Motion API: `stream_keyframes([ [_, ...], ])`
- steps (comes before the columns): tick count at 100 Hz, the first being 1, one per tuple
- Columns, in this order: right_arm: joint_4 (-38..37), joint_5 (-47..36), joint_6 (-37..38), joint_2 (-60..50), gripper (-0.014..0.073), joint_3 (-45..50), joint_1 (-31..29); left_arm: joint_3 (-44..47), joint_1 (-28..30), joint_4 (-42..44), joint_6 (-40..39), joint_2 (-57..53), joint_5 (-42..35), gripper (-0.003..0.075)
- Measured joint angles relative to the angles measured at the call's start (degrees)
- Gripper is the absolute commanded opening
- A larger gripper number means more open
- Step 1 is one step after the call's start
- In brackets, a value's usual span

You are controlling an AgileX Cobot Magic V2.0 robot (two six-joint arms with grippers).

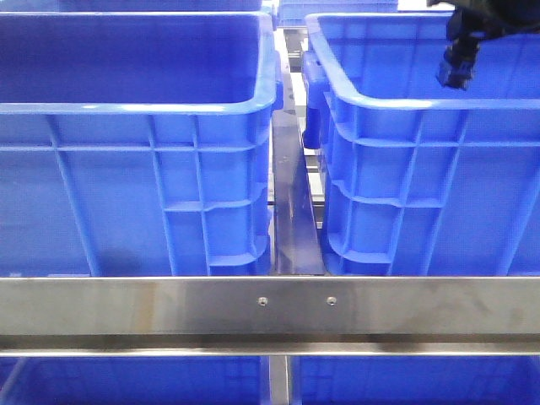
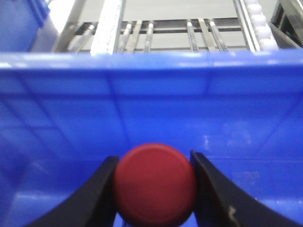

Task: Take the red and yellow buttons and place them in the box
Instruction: 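Carry the red-capped button with the right gripper over the empty crate, then lower the red-capped button into the crate and open the right gripper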

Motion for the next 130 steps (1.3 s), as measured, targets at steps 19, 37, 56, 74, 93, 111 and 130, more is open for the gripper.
stream_keyframes([
  [19,-0.5,-2.4,-0.1,3.3,0.0185,0.0,0.0,0.0,0.0,0.0,0.0,0.0,0.0,-0.0019],
  [37,-0.6,-3.8,-0.1,6.1,0.0185,0.0,0.0,0.0,0.0,0.0,0.0,0.0,0.0,-0.0019],
  [56,-0.6,-4.4,-0.1,7.8,0.0185,-0.2,0.0,0.0,0.0,0.0,0.0,0.0,0.0,-0.0019],
  [74,-0.6,-4.4,-0.1,8.9,0.0185,-1.3,0.0,0.0,0.0,0.0,0.0,0.0,0.0,-0.0019],
  [93,-0.6,-4.3,-0.1,9.4,0.0185,-2.1,1.0,0.0,0.0,0.0,0.0,0.0,0.0,-0.0019],
  [111,-0.6,-3.5,-0.1,11.5,0.0185,-3.7,1.3,0.0,0.0,0.0,0.0,0.0,0.0,-0.0019],
  [130,-0.7,-3.5,-0.1,13.3,0.0185,-4.2,1.3,0.0,0.0,0.0,0.0,0.0,0.0,-0.0019],
])
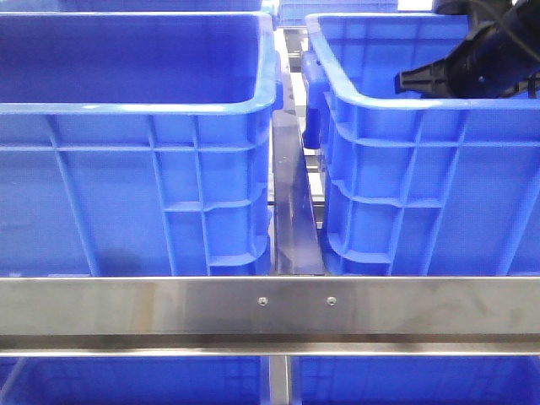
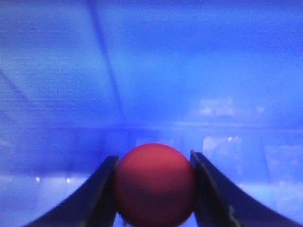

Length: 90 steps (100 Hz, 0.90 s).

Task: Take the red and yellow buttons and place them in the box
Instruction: 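Lower the red-capped button into the crate and open the right gripper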

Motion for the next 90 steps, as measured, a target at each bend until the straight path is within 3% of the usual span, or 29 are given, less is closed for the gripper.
stream_keyframes([
  [18,-0.2,0.0,0.0,0.6,0.0215,-0.6,0.0,0.0,0.0,0.0,0.0,0.0,0.0,-0.0019],
  [51,-0.4,4.2,0.0,1.3,0.0486,-0.6,0.0,0.0,0.0,0.0,0.0,0.0,0.0,-0.0019],
  [90,-0.4,9.1,0.0,-2.9,0.0497,-0.6,-2.7,0.0,0.0,0.0,0.0,0.0,0.0,-0.0019],
])
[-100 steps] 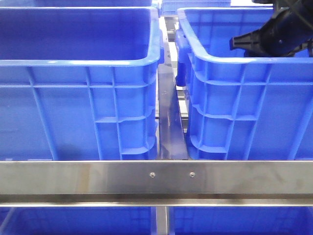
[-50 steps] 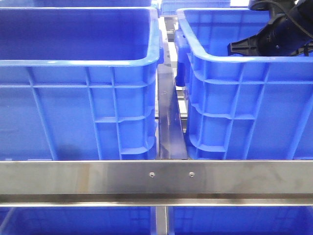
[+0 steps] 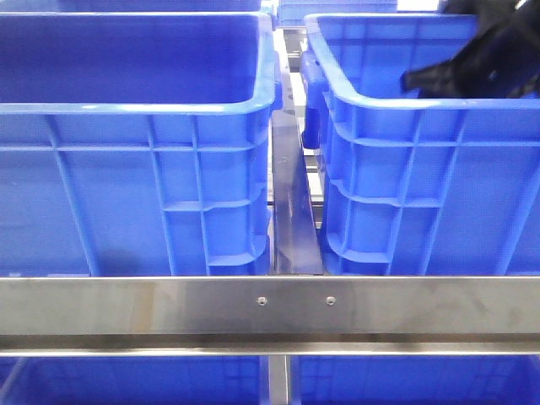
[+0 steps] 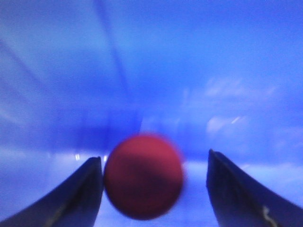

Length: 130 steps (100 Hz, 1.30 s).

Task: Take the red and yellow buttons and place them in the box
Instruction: 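Lower the red-capped button into the crate and open the right gripper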

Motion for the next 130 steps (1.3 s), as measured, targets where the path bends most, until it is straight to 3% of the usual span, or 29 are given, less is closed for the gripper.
stream_keyframes([
  [38,-0.4,11.5,0.0,-16.7,0.0497,1.5,-5.0,0.0,0.0,0.0,0.0,0.0,0.0,-0.0019],
  [100,-1.5,15.9,0.0,-55.8,0.0497,22.7,-7.5,0.0,0.0,0.0,0.0,0.0,0.0,-0.0019],
  [130,-2.6,17.3,0.0,-66.8,0.0497,29.8,-7.5,0.0,0.0,0.0,0.0,0.0,0.0,-0.0019],
])
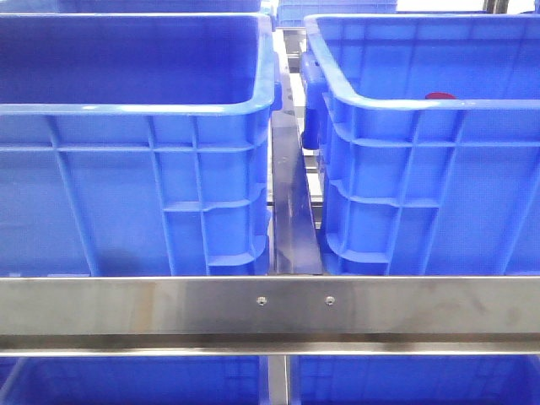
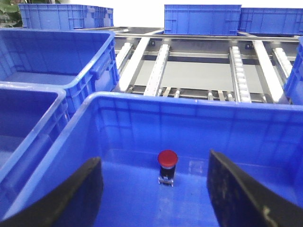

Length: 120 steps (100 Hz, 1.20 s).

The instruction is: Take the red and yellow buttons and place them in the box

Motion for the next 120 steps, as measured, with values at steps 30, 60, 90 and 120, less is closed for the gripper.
stream_keyframes([
  [30,-0.2,-3.6,0.0,-0.3,0.0497,3.6,0.0,0.0,0.0,0.0,0.0,0.0,0.0,-0.0019],
  [60,-0.2,-5.1,0.0,-0.3,0.0482,3.7,0.0,0.0,0.0,0.0,0.0,0.0,0.0,-0.0019],
  [90,-0.2,-5.1,0.0,-0.3,0.0082,3.7,0.0,0.0,0.0,0.0,0.0,0.0,0.0,-0.0019],
  [120,-0.2,-5.0,0.0,-0.3,-0.0068,3.7,0.0,0.0,0.0,0.0,0.0,0.0,0.0,-0.0019],
])
